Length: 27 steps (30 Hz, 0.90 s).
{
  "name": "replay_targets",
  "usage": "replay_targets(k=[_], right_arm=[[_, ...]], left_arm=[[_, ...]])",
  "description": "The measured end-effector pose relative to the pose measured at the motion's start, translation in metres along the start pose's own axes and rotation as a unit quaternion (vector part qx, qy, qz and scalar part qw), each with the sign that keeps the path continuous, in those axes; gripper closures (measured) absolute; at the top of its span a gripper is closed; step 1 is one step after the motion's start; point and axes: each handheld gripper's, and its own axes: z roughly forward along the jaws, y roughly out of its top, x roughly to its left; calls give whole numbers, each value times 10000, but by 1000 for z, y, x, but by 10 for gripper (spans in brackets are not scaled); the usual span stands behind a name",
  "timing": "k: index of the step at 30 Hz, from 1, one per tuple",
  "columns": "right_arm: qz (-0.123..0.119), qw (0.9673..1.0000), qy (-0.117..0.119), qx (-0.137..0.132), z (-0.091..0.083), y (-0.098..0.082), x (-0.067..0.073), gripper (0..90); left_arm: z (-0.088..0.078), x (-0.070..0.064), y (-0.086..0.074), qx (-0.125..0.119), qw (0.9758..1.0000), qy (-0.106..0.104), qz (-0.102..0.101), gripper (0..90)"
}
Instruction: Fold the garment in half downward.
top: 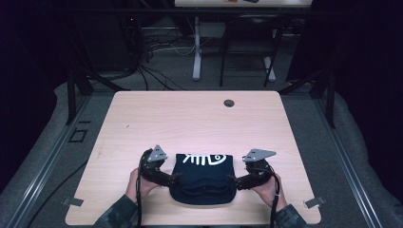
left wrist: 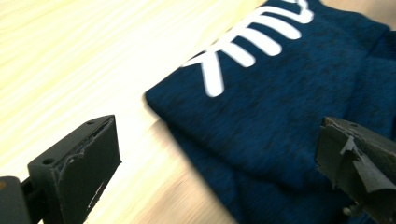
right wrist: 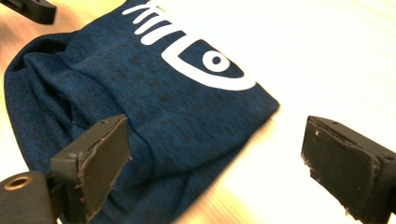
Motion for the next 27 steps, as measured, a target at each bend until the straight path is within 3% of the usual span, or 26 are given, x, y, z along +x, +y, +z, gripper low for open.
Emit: replay_targets(k=[5, 11, 16, 19, 24, 27], right_arm=[[168, 9997, -197, -35, -12, -11, -10, 79], [370, 9980, -497, 114, -16, -30, -25, 83], [429, 9958, -747, 325, -12, -48, -39, 99], [532, 9944, -863, 286, -9, -56, -45, 101], [622, 9931, -904, 418, -2, -64, -52, 94], [485, 9934, -952, 410, 2, -67, -52, 104]], left_arm=[[-11, 14, -9, -31, 9995, 251, -181, 3], [-15, 31, -24, 97, 9976, 565, -395, 3], [-10, 44, -34, 245, 9958, 592, -653, 2], [-4, 48, -38, 355, 9950, 593, -717, 2], [2, 51, -41, 502, 9942, 642, -705, 0], [6, 51, -44, 555, 9938, 666, -694, 0]])
